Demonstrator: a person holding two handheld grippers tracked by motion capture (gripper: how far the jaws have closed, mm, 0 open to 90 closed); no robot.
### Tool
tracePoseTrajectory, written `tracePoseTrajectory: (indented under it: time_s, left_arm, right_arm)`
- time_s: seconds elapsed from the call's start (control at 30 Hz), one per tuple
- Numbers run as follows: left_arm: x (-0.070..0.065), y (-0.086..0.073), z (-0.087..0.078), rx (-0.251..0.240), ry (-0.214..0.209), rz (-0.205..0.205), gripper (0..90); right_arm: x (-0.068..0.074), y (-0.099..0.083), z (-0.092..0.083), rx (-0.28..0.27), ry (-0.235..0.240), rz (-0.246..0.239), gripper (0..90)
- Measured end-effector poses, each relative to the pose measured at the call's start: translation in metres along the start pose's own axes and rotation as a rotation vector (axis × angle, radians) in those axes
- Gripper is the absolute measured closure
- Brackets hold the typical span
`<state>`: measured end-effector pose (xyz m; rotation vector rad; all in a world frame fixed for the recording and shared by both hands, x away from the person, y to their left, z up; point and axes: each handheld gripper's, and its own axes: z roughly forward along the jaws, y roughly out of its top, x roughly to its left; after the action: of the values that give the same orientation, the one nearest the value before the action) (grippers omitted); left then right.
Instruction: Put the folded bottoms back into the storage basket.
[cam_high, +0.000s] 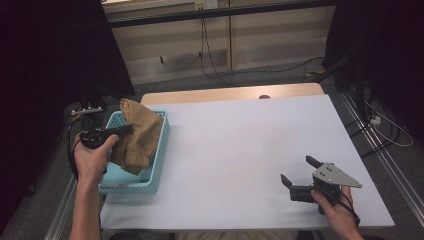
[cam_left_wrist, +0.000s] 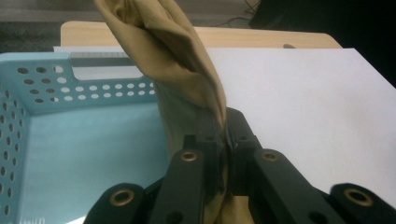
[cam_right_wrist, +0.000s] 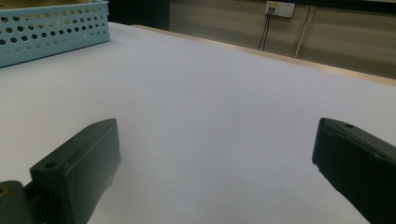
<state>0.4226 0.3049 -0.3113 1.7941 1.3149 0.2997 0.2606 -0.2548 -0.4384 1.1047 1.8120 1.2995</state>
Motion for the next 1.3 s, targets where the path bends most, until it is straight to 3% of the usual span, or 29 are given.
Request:
tracePoseTrajectory:
  time_s: [0.1,0.17,0.3,0.37,0.47,0.6,1.13,1.3]
  left_arm:
    - [-0.002,-0.001,0.004,0.012,-0.006,-0.006,86.4]
    - [-0.006,0.000,0.005,0.011,-0.041,-0.009,86.3]
    - [-0.016,0.001,0.007,0.012,-0.021,0.018,86.3]
    - [-0.015,0.000,0.011,0.024,-0.017,0.010,86.3]
    - [-0.003,-0.005,0.017,0.034,0.010,-0.042,86.3]
    - [0.010,-0.009,0.015,0.029,-0.007,-0.082,86.3]
    - [0.047,-0.022,0.017,0.053,0.049,-0.109,86.1]
    - [0.055,-0.025,0.018,0.050,0.038,-0.132,86.1]
  right_arm:
    - [0.000,0.000,0.000,0.002,-0.002,0.002,0.8]
    - [0.000,0.000,0.000,0.001,-0.001,0.001,0.7]
    - [0.000,0.000,0.000,0.002,0.000,0.001,0.7]
    - [0.000,0.000,0.000,0.001,0.002,0.000,0.7]
    - [0.000,0.000,-0.001,0.000,0.000,0.002,0.7]
    - [-0.001,0.000,-0.001,-0.002,-0.001,0.003,0.6]
    - [0.000,0.000,0.000,0.001,0.003,0.001,0.6]
    - [0.000,0.000,-0.001,0.001,0.001,0.001,0.7]
